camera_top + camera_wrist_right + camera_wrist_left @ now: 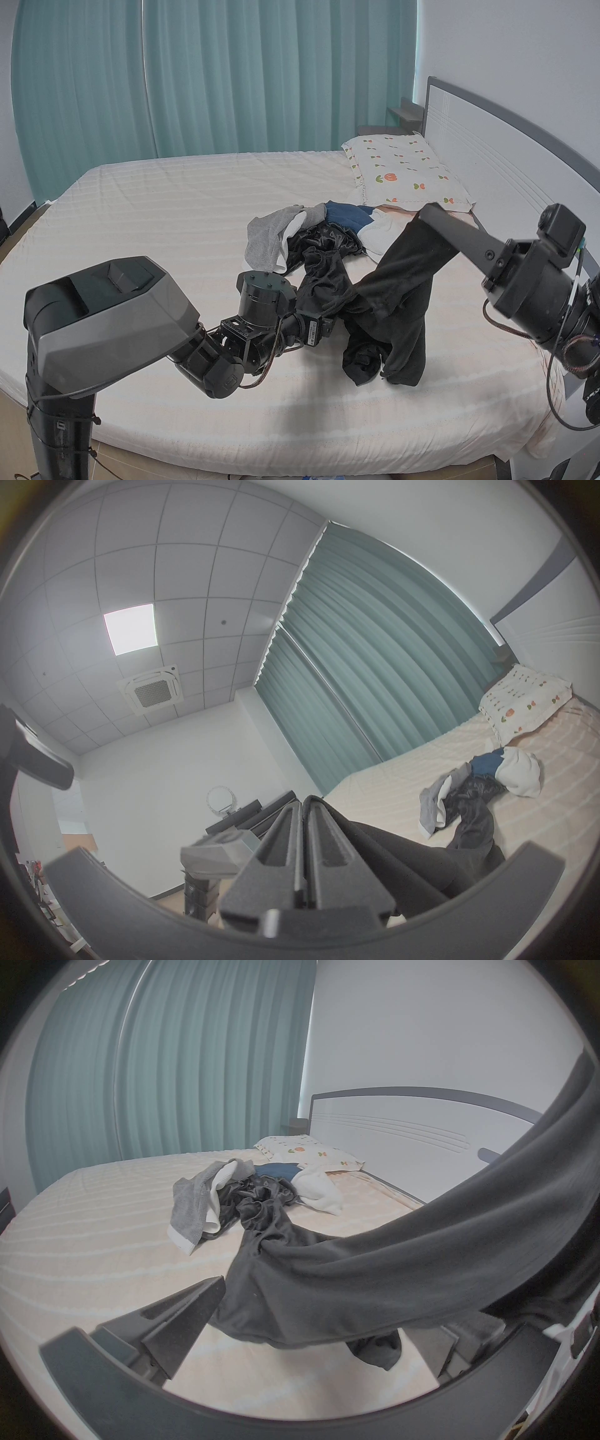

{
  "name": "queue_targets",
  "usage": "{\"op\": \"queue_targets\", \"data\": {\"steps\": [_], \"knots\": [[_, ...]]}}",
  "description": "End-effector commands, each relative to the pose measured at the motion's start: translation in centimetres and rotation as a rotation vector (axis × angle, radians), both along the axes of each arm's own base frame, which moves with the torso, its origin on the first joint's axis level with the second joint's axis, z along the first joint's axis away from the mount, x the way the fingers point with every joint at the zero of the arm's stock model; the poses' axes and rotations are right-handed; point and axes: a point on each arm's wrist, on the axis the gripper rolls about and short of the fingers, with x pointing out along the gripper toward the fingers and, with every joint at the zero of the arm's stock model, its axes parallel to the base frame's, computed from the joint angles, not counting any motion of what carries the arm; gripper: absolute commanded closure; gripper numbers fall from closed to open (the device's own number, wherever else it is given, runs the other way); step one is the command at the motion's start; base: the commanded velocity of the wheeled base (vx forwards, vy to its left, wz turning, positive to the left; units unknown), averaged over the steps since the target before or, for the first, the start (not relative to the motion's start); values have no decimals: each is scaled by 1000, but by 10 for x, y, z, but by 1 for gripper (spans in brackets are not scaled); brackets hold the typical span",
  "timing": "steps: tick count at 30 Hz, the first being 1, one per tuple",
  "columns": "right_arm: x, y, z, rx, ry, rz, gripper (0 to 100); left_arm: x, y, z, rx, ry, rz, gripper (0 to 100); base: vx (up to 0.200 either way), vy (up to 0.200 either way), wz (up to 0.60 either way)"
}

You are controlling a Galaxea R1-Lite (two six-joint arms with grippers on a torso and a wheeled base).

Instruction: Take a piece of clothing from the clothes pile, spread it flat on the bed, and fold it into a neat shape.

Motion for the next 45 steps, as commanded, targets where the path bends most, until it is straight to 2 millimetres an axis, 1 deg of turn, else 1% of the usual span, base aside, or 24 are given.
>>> {"op": "queue_targets", "data": {"steps": [1,6,7,12,15,16,18,21,22,26,27,30,32,33,34,35,37,40,41,43,45], "knots": [[-1,-12,14,40,-48,-29,100,19,4,-22,10,19,38,0,0,0,0],[7,-23,14,32,-54,-45,100,39,5,-45,-7,42,75,0,0,0,0],[10,-24,13,31,-50,-55,100,44,4,-53,-12,49,82,0,0,0,0],[18,-25,6,12,-23,-78,100,55,1,-75,-7,58,108,0,0,0,0],[21,-26,7,11,-23,-84,100,63,-2,-87,-4,50,128,0,0,0,0],[22,-27,6,6,-23,-80,100,73,-3,-91,-9,31,151,0,0,0,0],[26,-27,3,-5,-15,-81,100,82,-8,-97,-6,16,181,0,0,0,0],[34,-29,-3,-20,5,-108,100,81,-9,-102,12,44,199,0,0,0,0],[37,-30,-5,-24,12,-116,100,82,-9,-102,3,47,203,100,0,0,0],[41,-33,-8,-31,20,-133,100,81,-6,-101,-38,74,231,100,0,0,0],[41,-34,-8,-32,21,-129,100,80,-5,-97,-47,81,237,100,0,0,0],[44,-34,-11,-42,31,-133,100,71,5,-76,-57,88,247,100,0,0,0],[46,-34,-18,-57,53,-137,100,60,11,-51,-74,85,235,100,0,0,0],[46,-34,-18,-57,53,-137,100,60,11,-51,-74,85,235,100,0,0,0],[45,-34,-26,-77,82,-135,100,49,16,-27,-105,83,223,100,0,0,0],[46,-34,-27,-79,84,-135,100,48,17,-25,-108,83,222,100,0,0,0],[47,-33,-43,-114,140,-136,100,27,25,15,-163,68,214,100,0,0,0],[49,-32,-60,-122,221,-141,100,1,39,45,-174,60,221,100,0,0,0],[48,-33,-67,-111,275,-142,100,-15,49,63,-199,52,223,100,0,0,0],[48,-37,-74,-82,339,-153,100,-37,62,83,-254,49,233,100,0,0,0],[55,-40,-78,-51,390,-180,100,-54,71,96,-308,56,248,100,0,0,0]]}}
